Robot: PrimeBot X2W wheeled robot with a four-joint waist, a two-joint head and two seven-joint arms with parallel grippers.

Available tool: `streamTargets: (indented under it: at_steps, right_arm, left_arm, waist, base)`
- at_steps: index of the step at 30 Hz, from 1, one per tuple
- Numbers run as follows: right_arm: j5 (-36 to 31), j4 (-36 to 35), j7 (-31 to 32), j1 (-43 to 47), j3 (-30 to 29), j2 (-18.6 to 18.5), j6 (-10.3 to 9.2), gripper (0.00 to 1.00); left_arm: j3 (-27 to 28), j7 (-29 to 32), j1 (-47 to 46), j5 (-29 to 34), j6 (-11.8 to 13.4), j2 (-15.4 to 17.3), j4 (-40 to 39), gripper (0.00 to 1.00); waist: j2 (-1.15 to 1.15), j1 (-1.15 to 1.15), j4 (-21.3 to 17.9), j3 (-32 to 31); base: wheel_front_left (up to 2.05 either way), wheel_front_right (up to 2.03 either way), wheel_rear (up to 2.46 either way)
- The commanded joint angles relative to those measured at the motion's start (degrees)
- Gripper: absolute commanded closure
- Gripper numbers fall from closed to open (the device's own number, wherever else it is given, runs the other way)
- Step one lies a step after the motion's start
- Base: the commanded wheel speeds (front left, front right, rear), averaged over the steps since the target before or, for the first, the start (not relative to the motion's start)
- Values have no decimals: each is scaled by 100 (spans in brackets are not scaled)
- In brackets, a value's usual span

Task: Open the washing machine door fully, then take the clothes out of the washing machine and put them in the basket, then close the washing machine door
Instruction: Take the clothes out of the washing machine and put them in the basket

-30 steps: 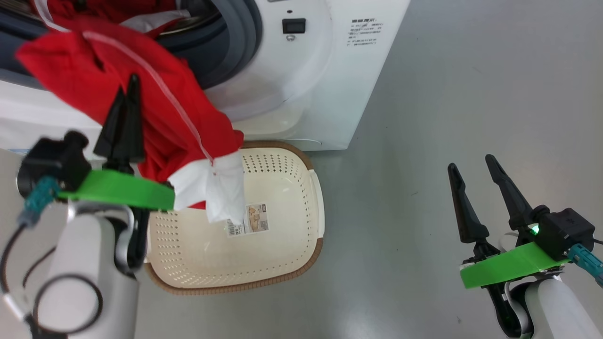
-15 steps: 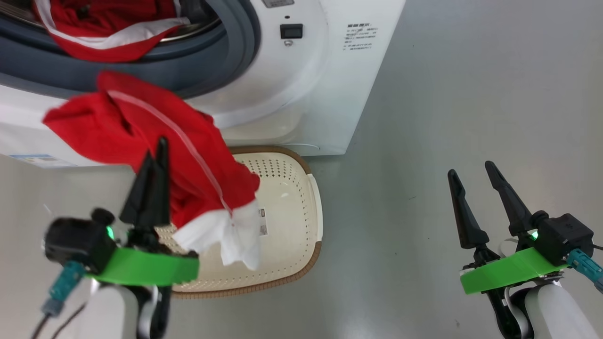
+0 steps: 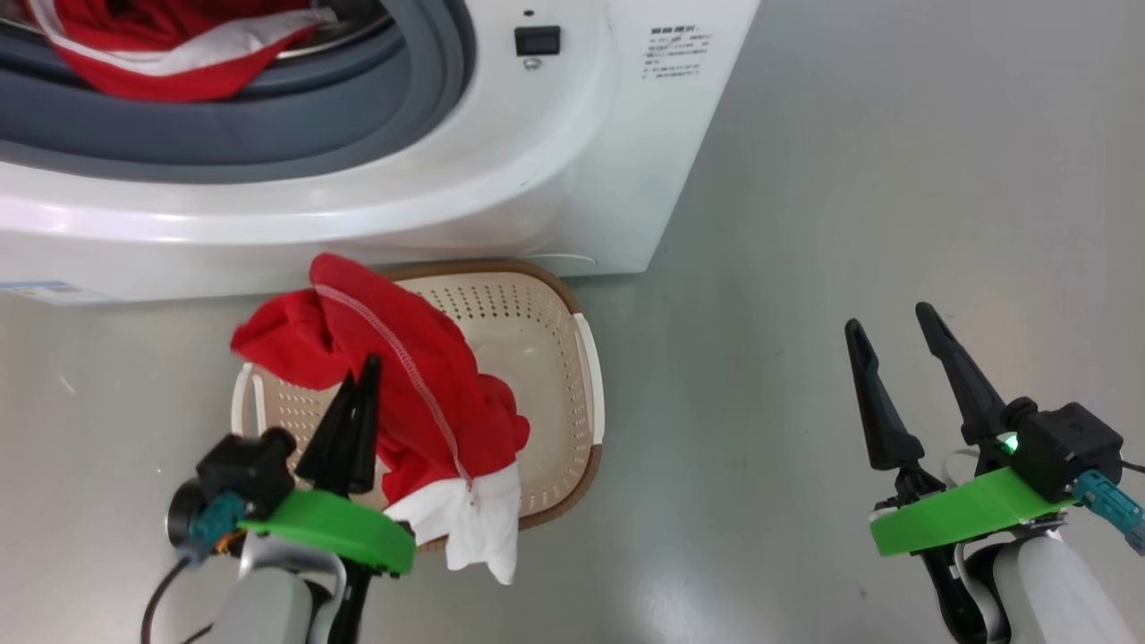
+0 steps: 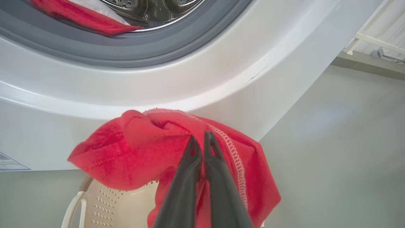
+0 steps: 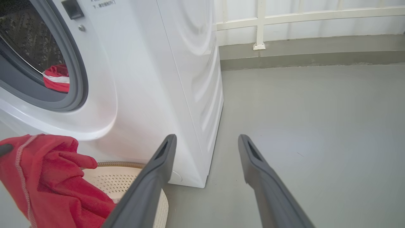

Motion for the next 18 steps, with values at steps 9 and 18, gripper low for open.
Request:
streamTargets:
  at_steps: [9, 18]
  right_arm:
    - [39, -212, -37, -247, 152, 17, 36, 0]
    - [46, -240, -37, -523, 257, 61, 36, 0]
  left_arm:
    - [147, -47, -904, 54, -101, 69, 1571, 100]
    - [183, -47, -1752, 151, -160, 70, 3136, 100]
  waist:
    - [0, 0, -145, 477]
    - [0, 0, -361, 893]
  base:
    - [0, 0, 0]
    - [0, 0, 0]
